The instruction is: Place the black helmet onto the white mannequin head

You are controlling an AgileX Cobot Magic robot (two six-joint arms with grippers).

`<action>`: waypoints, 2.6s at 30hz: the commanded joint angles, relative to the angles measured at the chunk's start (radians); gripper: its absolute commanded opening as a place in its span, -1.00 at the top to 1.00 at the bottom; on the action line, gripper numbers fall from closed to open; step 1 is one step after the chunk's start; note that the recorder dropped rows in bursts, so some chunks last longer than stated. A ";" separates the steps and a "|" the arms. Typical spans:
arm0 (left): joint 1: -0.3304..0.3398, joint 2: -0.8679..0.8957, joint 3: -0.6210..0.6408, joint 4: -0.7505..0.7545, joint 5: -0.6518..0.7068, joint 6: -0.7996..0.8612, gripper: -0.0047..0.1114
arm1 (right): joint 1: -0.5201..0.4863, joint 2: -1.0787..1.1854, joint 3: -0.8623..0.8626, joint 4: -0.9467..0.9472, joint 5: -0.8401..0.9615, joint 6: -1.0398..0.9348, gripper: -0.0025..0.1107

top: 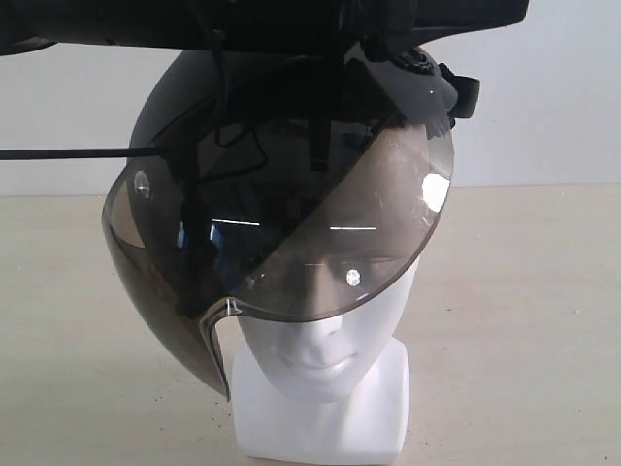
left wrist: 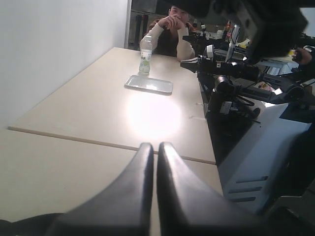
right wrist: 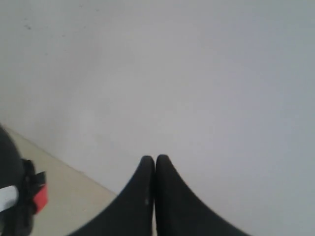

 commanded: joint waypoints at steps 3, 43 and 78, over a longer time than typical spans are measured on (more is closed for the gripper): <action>0.001 0.098 0.077 0.160 -0.025 -0.136 0.84 | -0.002 -0.002 0.000 -0.283 -0.016 -0.004 0.96; 0.001 0.098 0.077 0.153 -0.022 -0.136 0.84 | -1.001 0.324 -0.184 1.594 0.370 -0.704 0.95; 0.001 0.080 0.077 0.210 0.034 -0.071 0.84 | -0.776 0.369 -0.132 1.657 0.483 -0.405 0.10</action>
